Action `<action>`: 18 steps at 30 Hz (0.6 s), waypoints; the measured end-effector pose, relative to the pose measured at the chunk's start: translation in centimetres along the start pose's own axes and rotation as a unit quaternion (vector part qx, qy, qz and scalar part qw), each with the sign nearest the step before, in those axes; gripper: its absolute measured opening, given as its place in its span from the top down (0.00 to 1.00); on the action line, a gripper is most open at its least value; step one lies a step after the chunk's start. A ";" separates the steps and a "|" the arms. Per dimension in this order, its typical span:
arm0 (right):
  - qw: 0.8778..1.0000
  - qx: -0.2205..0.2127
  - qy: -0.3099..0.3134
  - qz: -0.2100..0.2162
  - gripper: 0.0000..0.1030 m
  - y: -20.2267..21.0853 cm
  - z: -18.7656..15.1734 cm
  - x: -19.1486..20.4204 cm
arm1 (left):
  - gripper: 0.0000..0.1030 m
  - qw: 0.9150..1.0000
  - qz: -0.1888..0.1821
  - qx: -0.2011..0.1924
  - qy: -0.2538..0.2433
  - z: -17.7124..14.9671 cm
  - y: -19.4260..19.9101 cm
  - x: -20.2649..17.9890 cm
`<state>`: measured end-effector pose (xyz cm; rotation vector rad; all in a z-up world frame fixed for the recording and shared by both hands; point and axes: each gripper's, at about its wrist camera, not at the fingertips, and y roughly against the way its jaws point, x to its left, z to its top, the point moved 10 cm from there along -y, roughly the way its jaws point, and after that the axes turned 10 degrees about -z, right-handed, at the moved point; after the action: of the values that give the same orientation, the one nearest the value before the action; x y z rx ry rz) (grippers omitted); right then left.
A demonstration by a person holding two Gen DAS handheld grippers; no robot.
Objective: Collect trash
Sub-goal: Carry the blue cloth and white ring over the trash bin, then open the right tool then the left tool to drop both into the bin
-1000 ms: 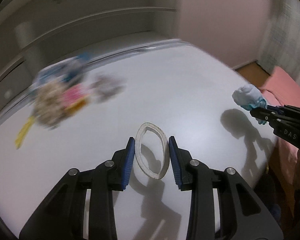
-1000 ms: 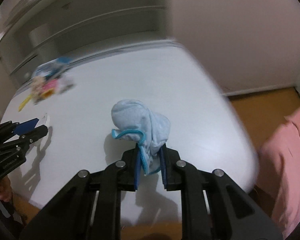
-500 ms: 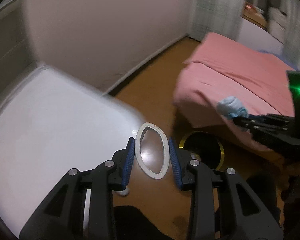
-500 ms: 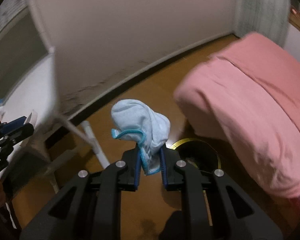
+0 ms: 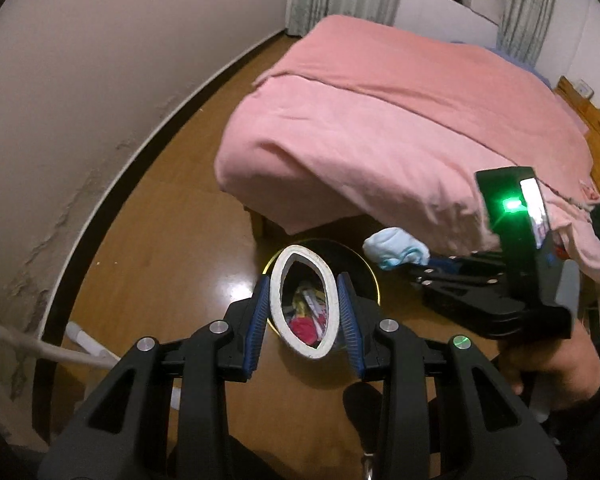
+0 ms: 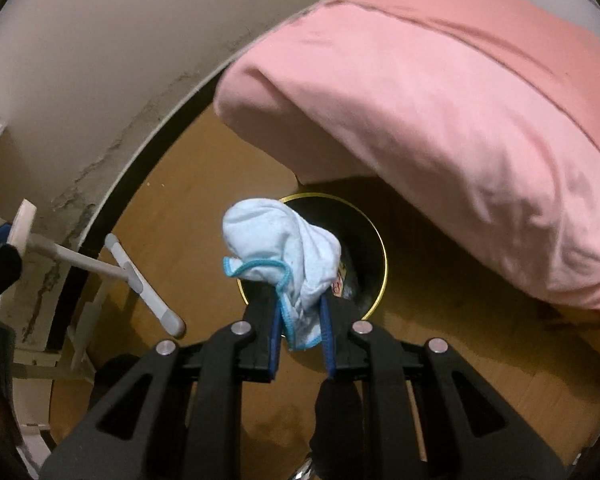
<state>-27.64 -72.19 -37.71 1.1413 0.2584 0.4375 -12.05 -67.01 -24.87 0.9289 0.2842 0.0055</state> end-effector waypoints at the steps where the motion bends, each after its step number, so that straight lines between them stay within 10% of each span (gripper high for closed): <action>1: 1.000 0.004 -0.001 -0.004 0.84 -0.5 -0.1 -0.3 | 0.68 1.000 -0.002 0.002 -0.001 -0.1 -0.3 0.0; 10: 1.000 0.010 -0.015 0.002 0.84 -1.8 0.2 -0.7 | 0.68 1.000 -0.002 0.024 0.002 -0.4 -3.2 0.6; 12: 1.000 0.010 -0.017 0.006 0.76 -1.7 0.4 -0.5 | 0.68 1.000 -0.002 0.028 0.004 -0.6 -3.7 0.8; 14: 1.000 0.004 -0.019 0.004 0.42 -1.5 0.6 -0.5 | 0.68 0.999 -0.002 0.033 0.006 -0.8 -4.1 1.0; 18: 1.000 -0.011 -0.025 0.003 0.37 -1.1 1.1 -0.8 | 0.68 0.999 -0.005 0.039 0.007 -1.1 -4.9 1.0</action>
<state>-27.70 -73.84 -38.25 1.1296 0.2047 0.4160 -11.95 -69.00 -29.57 1.0059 0.3039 -0.0091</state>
